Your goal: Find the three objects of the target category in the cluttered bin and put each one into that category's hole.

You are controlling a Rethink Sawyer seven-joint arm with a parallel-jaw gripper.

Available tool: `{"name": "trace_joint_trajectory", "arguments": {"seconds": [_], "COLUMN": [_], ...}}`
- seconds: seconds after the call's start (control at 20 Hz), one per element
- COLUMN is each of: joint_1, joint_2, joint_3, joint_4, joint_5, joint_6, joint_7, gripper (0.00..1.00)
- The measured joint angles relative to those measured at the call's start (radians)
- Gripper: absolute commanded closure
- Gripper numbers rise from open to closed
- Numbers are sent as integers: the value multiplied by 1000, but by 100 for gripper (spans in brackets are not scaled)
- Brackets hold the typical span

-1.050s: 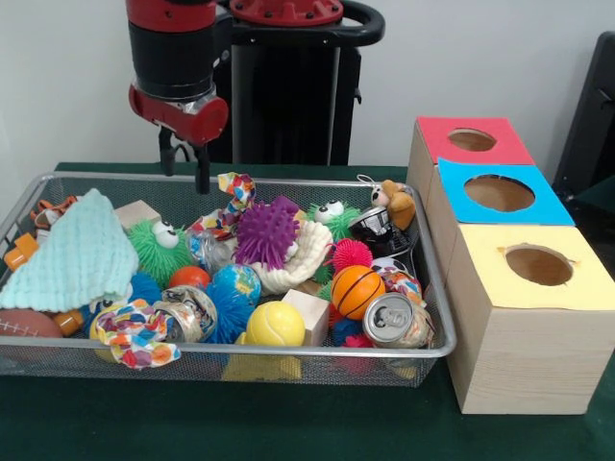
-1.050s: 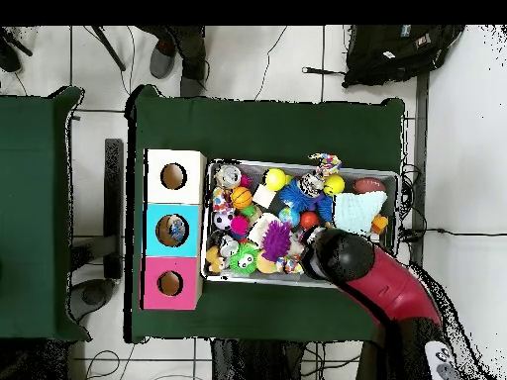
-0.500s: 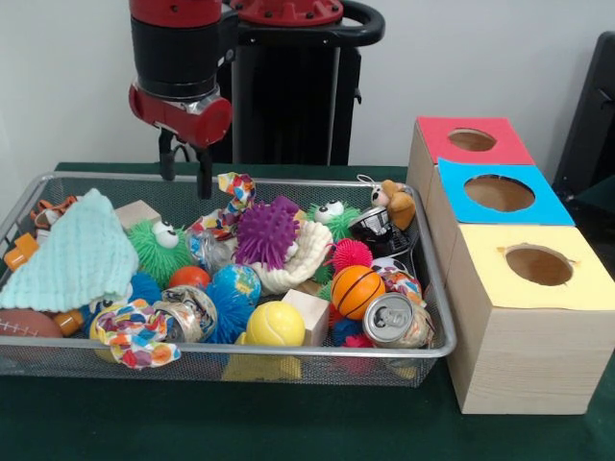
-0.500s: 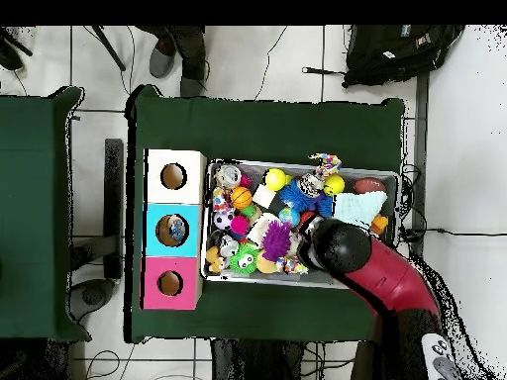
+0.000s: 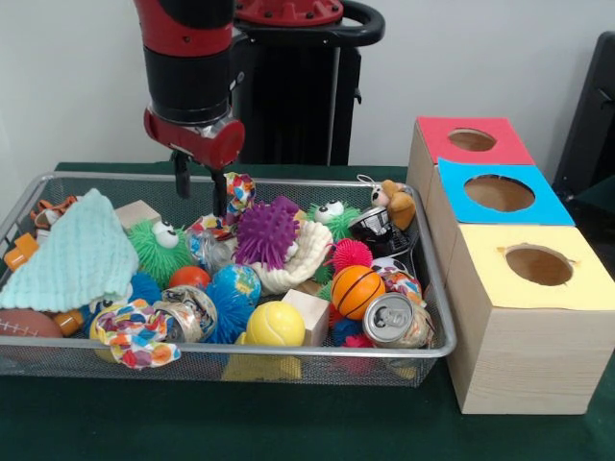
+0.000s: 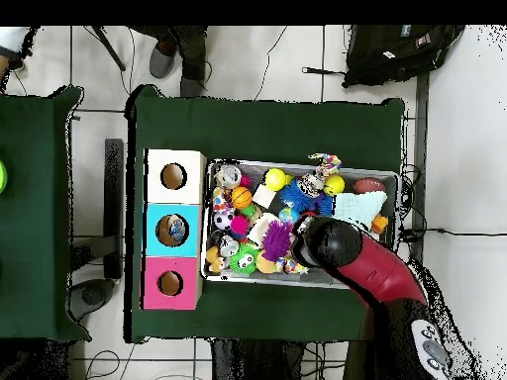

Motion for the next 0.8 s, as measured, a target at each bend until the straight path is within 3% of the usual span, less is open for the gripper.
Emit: {"name": "trace_joint_trajectory", "arguments": {"seconds": [0.8], "joint_1": [0], "joint_2": [64], "joint_3": [28], "joint_4": [0], "joint_5": [3], "joint_6": [-49], "joint_7": [0], "gripper": [0]}}
